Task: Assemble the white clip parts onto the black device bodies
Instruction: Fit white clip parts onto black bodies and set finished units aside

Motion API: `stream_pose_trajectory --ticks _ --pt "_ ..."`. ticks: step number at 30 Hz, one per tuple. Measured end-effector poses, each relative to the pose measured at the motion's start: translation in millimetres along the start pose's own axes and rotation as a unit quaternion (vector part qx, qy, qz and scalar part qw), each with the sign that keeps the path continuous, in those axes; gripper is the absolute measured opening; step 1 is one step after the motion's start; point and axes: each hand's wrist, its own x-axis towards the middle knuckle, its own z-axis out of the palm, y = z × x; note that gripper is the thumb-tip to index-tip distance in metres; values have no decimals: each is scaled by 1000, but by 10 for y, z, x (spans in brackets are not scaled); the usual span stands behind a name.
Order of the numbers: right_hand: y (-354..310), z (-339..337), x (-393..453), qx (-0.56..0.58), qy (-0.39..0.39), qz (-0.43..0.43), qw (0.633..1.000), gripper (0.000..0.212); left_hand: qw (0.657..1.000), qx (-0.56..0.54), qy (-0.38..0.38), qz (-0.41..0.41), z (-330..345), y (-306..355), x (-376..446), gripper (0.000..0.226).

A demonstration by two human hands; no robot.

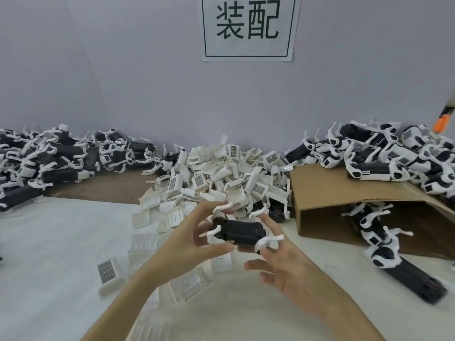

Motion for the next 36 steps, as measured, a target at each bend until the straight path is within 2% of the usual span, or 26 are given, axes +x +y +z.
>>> stream_pose_trajectory --ticks 3,5,6,9,12,14,16,18,23,26,30,33,34,36 --pt "-89 6 -31 98 -4 28 995 69 999 12 -26 25 -43 -25 -6 61" --pt "-109 42 -34 120 25 61 991 73 998 7 -55 41 -19 -32 -10 59" --pt "-91 33 -26 107 54 67 991 75 996 14 -74 46 0 -26 -9 62" --pt "-21 28 -6 55 113 37 991 55 986 46 -156 43 25 4 -17 82" --pt "-3 7 8 30 139 -24 990 48 979 -38 -200 -16 -1 63 -61 109" --pt "-3 36 20 3 147 -83 986 46 980 -97 -160 -70 35 100 -81 98" --pt "38 57 32 -52 150 -131 979 44 988 -67 -72 -118 125 134 -84 69" --pt "77 69 42 -103 161 -160 969 45 989 -34 -13 -143 204 114 -50 57" --pt "120 97 112 -191 180 -140 955 52 992 -54 41 -106 242 68 -19 35" --pt "163 86 116 -186 187 -133 955 60 992 -67 46 -94 223 45 -46 27" --pt "102 44 82 -189 177 -145 955 72 993 -73 53 -72 234 79 -64 35" --pt "111 35 104 -184 207 -138 951 79 992 -68 89 -50 302 102 -55 43" --pt "130 45 116 -212 225 -133 942 85 993 -41 108 -26 332 105 -57 48" --pt "171 68 118 -311 289 -155 892 89 986 64 145 45 376 86 -79 65"
